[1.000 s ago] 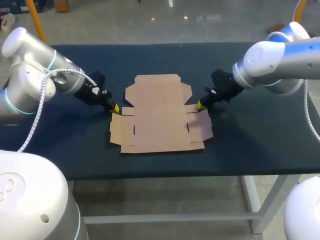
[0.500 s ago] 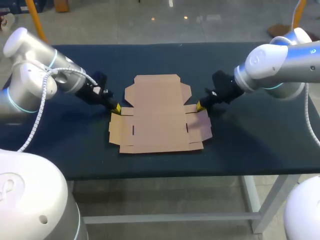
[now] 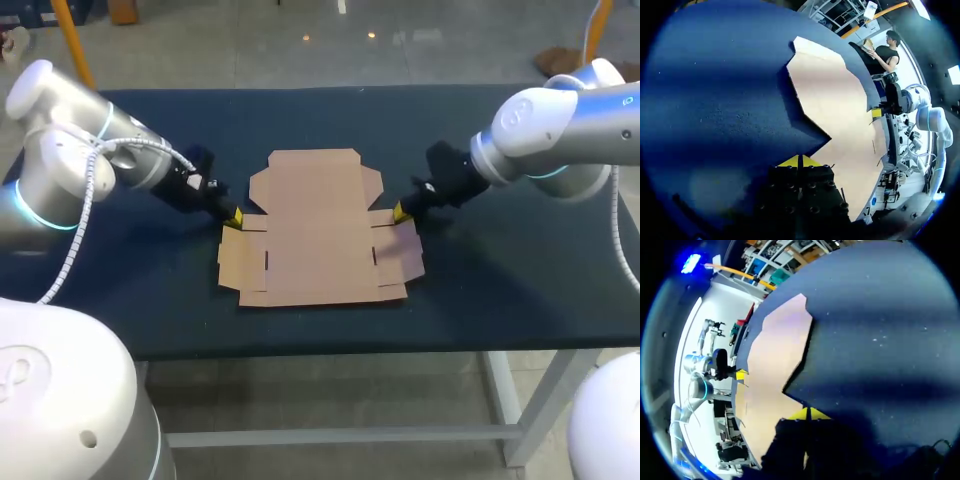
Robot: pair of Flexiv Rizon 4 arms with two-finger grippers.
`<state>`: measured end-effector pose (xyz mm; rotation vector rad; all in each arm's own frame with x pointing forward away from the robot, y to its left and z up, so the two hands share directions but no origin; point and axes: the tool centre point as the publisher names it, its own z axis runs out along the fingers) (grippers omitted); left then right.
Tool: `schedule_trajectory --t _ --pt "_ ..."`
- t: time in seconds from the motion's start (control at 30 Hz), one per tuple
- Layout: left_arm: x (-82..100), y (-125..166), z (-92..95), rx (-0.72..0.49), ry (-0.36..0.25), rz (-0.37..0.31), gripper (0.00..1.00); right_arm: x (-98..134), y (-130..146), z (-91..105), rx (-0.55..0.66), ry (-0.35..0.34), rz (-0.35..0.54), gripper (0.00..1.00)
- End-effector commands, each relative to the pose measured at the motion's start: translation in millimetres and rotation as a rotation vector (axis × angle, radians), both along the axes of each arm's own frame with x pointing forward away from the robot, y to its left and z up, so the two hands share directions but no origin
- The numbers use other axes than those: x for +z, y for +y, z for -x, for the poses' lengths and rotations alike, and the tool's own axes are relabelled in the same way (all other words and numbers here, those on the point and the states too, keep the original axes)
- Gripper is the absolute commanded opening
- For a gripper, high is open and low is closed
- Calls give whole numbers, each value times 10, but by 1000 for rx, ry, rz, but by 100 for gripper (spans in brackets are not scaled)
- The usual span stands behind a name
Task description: Assemble the packaging by folding the flat box into shape, placing the metal phone stand inside, and closing the box properly
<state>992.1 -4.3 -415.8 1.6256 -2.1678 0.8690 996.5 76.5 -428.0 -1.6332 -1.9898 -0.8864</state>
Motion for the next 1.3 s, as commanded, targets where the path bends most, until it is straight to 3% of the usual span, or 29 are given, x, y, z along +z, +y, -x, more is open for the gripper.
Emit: schedule_trajectory --t 0.03,0.8,1.3 --pt "-6 -65 39 7 -1 -10 0 -2 6 9 4 -5 -10 0" --pt "86 -166 119 28 -17 -79 0 159 73 90 -4 -43 -58 0" --pt "221 -256 191 65 -37 -213 0 181 198 43 -23 -38 -59 0"
